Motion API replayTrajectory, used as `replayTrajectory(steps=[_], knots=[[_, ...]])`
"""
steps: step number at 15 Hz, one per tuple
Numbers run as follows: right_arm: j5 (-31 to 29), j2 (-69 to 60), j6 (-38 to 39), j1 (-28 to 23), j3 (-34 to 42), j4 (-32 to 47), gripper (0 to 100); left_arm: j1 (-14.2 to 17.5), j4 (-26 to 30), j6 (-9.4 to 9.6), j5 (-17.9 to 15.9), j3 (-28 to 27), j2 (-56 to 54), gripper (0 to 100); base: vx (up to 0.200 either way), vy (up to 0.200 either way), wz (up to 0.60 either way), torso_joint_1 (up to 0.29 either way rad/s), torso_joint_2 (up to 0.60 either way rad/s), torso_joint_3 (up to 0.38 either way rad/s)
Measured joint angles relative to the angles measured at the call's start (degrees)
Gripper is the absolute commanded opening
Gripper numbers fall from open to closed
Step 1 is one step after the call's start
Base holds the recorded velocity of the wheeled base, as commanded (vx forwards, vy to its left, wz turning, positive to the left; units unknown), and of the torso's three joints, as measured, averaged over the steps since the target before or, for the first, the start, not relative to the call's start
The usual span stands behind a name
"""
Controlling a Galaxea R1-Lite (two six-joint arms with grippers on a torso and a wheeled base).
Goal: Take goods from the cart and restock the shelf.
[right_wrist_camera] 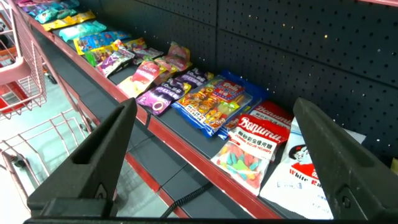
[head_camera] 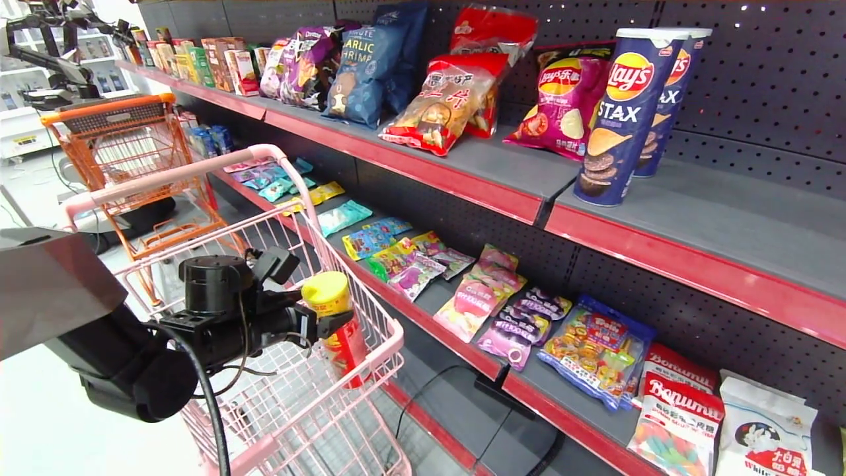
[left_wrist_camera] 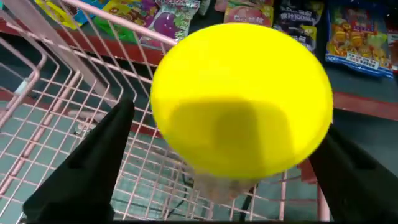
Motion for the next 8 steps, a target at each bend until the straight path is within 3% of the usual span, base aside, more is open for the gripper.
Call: replayTrajectory(steps=[3, 4, 8], knots=[[0.1, 0.0, 0.0, 0.0, 0.0, 0.0, 100, -1.6, 0.0, -0.11, 0.3, -2.1, 1.8, 100, 0.0, 0.0, 0.0, 0.0, 0.0, 0.0], [0.1, 0.0, 0.0, 0.0, 0.1, 0.0, 100, -2.1, 0.0, -0.16, 0.4, -2.5, 2.3, 0, 0.0, 0.0, 0.0, 0.0, 0.0, 0.0], [0.1, 0.0, 0.0, 0.0, 0.1, 0.0, 100, -2.6, -0.8, -0.28, 0.9, -2.1, 3.7, 0, 0.0, 0.0, 0.0, 0.0, 0.0, 0.0]])
